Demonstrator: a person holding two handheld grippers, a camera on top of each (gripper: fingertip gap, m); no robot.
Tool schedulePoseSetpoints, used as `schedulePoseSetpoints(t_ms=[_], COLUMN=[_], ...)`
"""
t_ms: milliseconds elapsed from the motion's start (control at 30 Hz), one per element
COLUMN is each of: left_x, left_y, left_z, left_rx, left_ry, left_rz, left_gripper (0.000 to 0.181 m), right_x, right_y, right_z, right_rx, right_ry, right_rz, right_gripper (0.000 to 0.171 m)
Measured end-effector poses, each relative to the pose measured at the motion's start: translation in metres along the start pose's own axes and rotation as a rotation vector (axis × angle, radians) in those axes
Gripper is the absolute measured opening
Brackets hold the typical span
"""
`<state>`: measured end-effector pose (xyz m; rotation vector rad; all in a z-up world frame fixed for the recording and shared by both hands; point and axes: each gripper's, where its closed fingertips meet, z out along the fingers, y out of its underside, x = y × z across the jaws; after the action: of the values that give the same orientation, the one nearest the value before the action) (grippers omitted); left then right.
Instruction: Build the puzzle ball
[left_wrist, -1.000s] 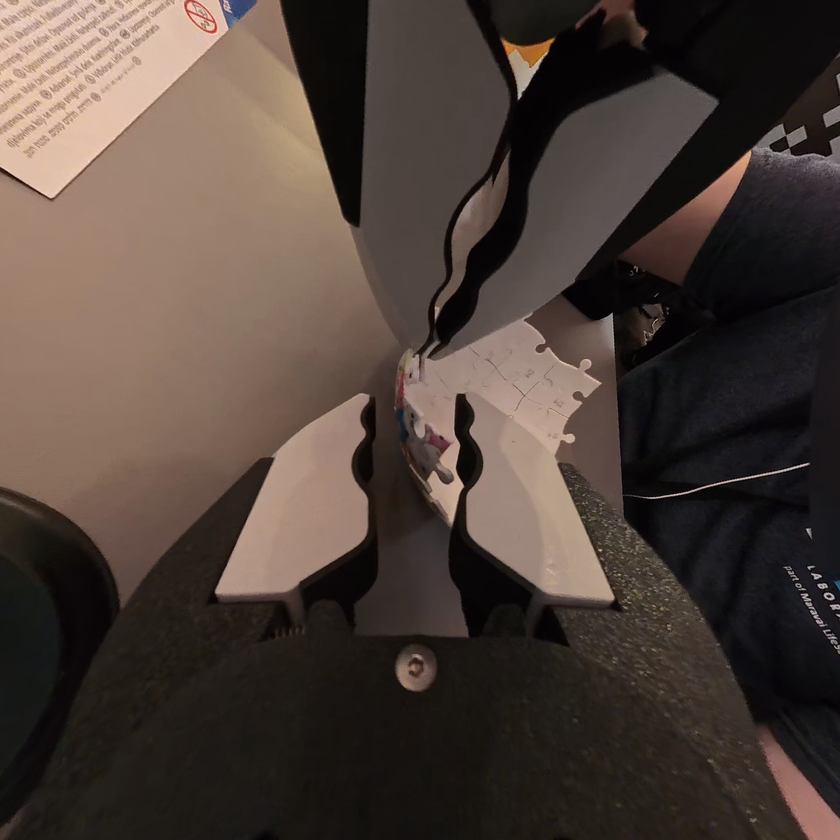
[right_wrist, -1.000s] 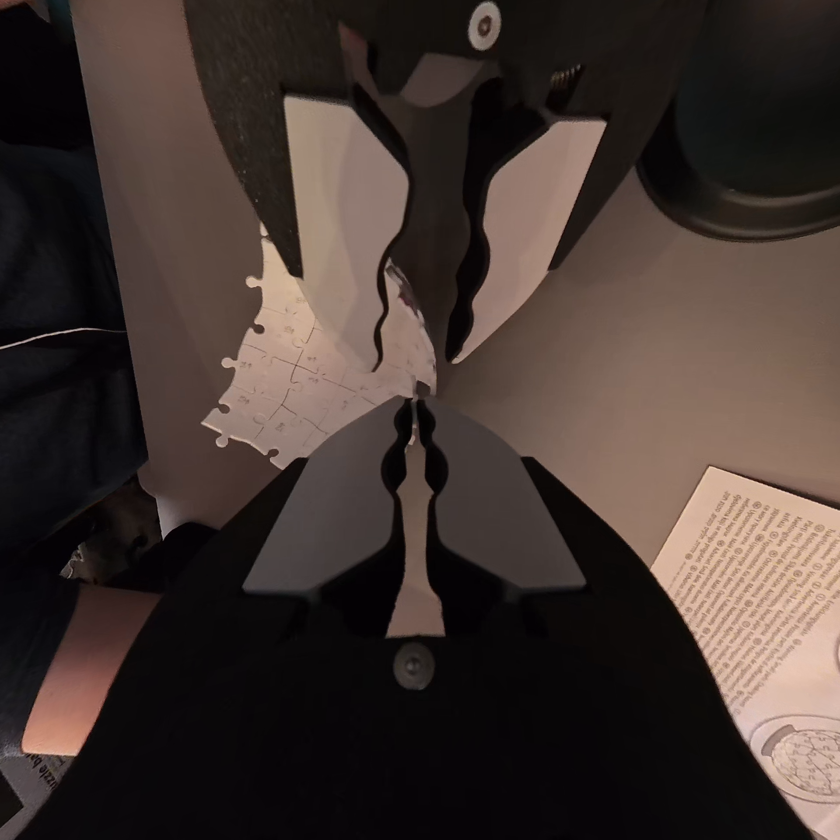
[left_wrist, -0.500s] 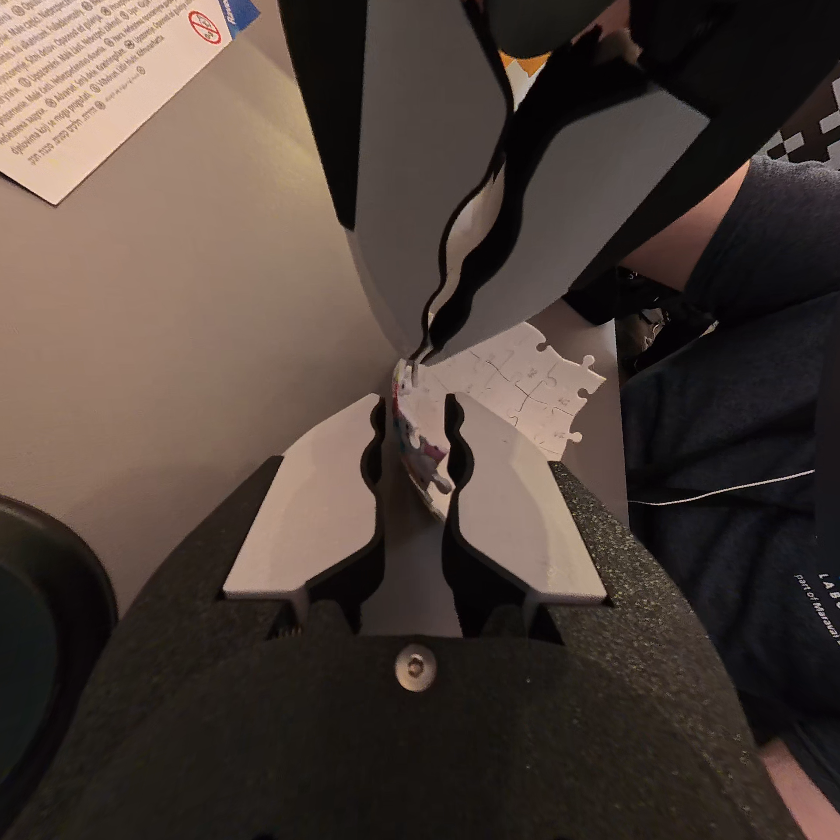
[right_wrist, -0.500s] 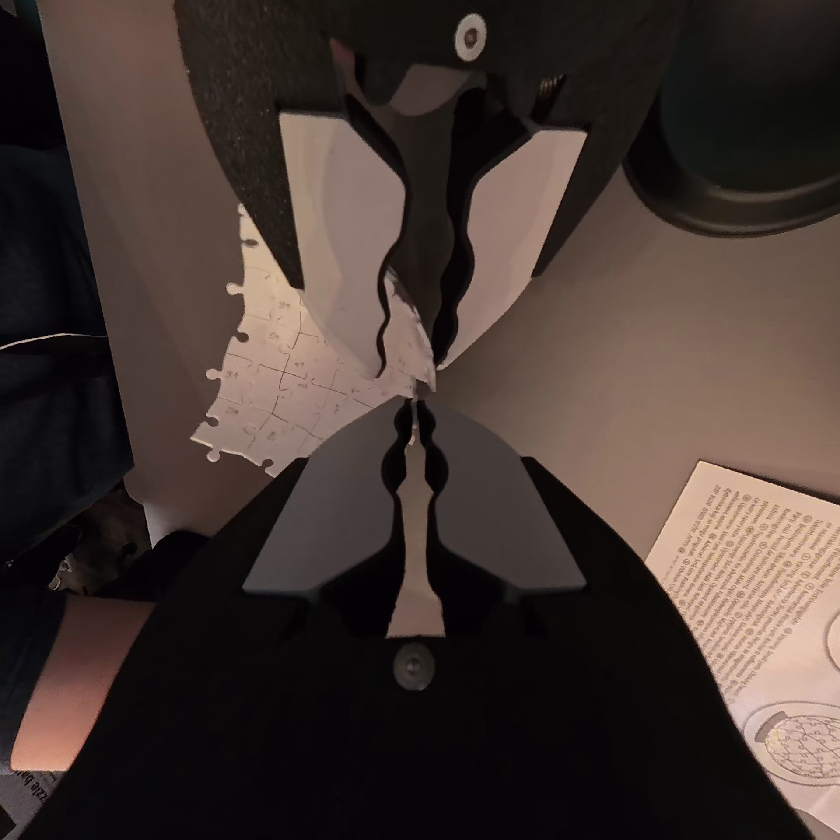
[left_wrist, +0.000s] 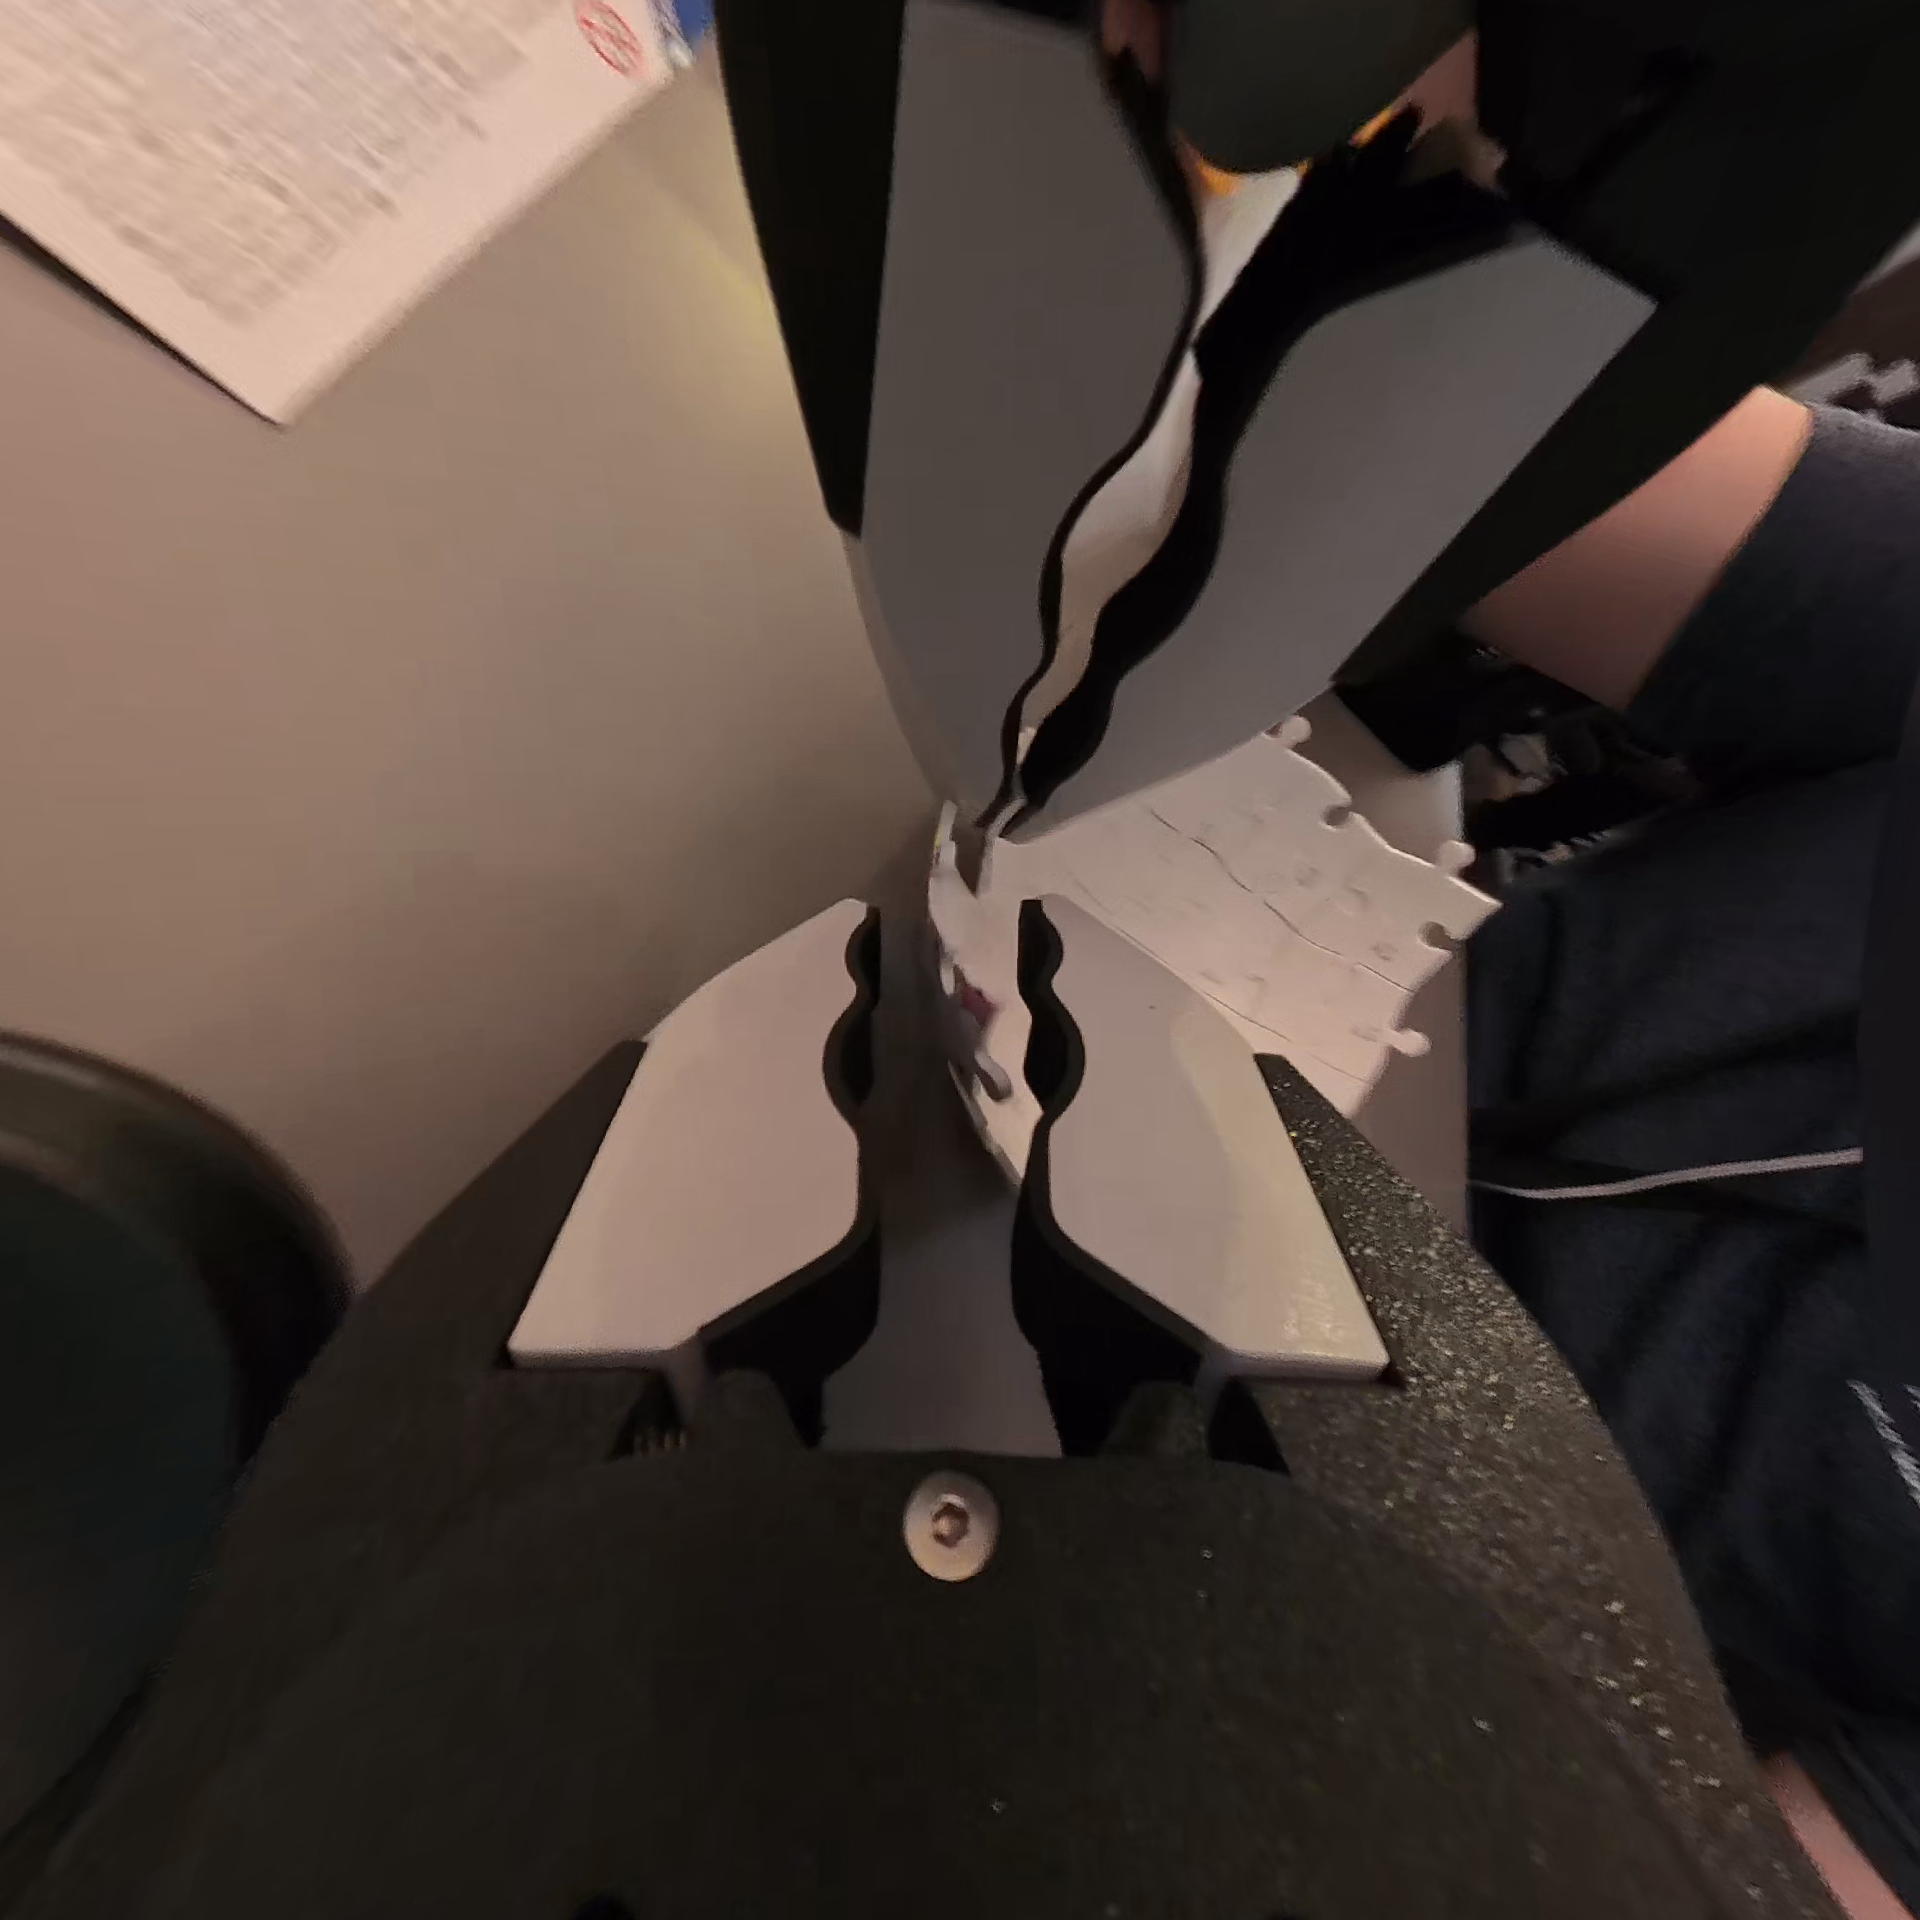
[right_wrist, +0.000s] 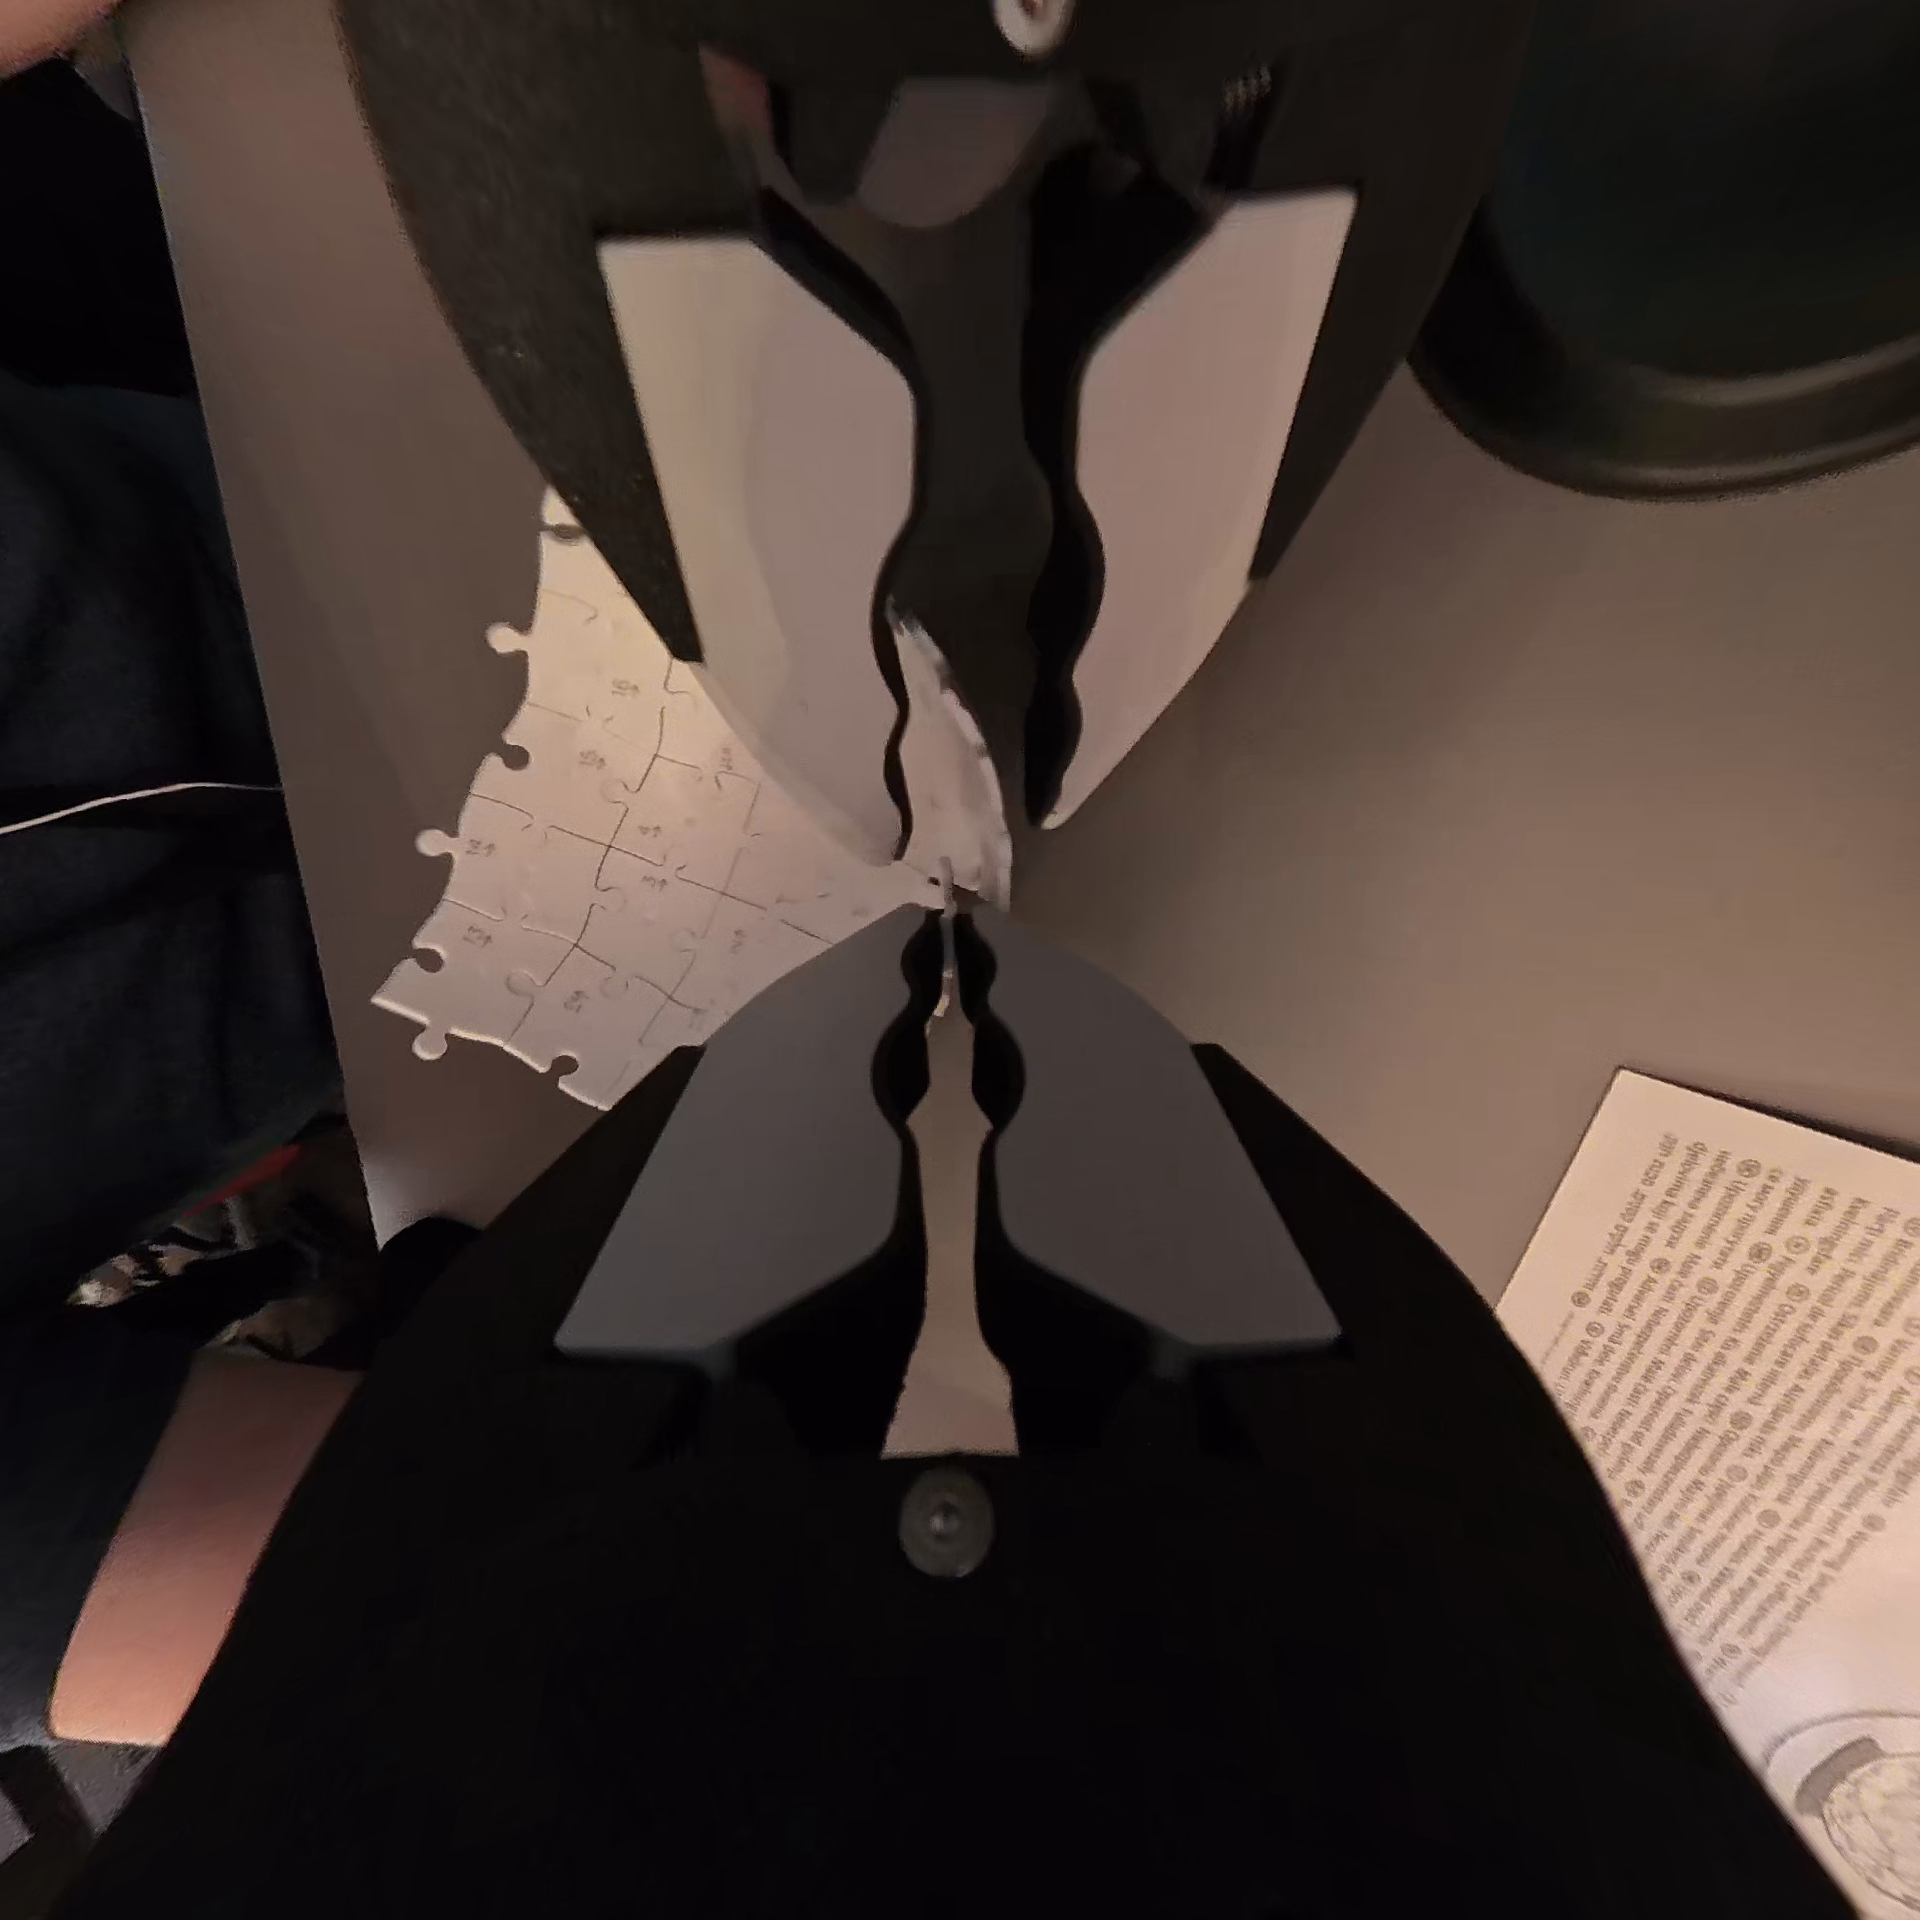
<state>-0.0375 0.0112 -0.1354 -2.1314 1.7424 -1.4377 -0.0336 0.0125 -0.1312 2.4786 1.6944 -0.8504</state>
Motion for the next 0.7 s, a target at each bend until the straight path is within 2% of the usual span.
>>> schedulePoseSetpoints(t_ms=[233,333,400,467,500,533,567,600,633,700], left_x=[-0.003,-0.004,0.014,0.029,0.035,0.043,0.052,0.059,0.063,0.066], left_y=[-0.018,-0.031,-0.036,-0.026,-0.016,-0.009,-0.002,0.006,0.014,0.033], left_z=[-0.017,-0.043,-0.069,-0.088,-0.094,-0.097,-0.095,-0.089,-0.081,-0.059], left_rx=[0.082,0.163,0.221,0.188,0.174,0.2,0.246,0.289,0.32,0.314], left_ry=[-0.127,-0.241,-0.288,-0.432,-0.532,-0.618,-0.675,-0.713,-0.747,-0.782], left_rz=[0.077,0.103,0.145,0.187,0.209,0.226,0.228,0.22,0.205,0.148], left_gripper=[0.035,0.043,0.047,0.053,0.062,0.081,0.09,0.088,0.095,0.106], right_x=[0.006,0.005,0.004,0.004,0.005,0.006,0.006,0.007,0.007,0.007], right_y=[0.006,0.006,0.006,0.007,0.007,0.007,0.007,0.008,0.008,0.009], right_z=[0.01,0.01,0.009,0.009,0.009,0.009,0.008,0.008,0.008,0.009], right_rx=[0.009,0.02,0.022,0.018,0.019,0.021,0.022,0.023,0.026,0.032], right_ry=[-0.093,-0.099,-0.096,-0.095,-0.096,-0.097,-0.101,-0.104,-0.109,-0.117], right_rz=[0.067,0.07,0.062,0.064,0.066,0.068,0.07,0.072,0.077,0.085], right_gripper=[0.003,0.003,0.003,0.003,0.003,0.003,0.003,0.003,0.003,0.003])
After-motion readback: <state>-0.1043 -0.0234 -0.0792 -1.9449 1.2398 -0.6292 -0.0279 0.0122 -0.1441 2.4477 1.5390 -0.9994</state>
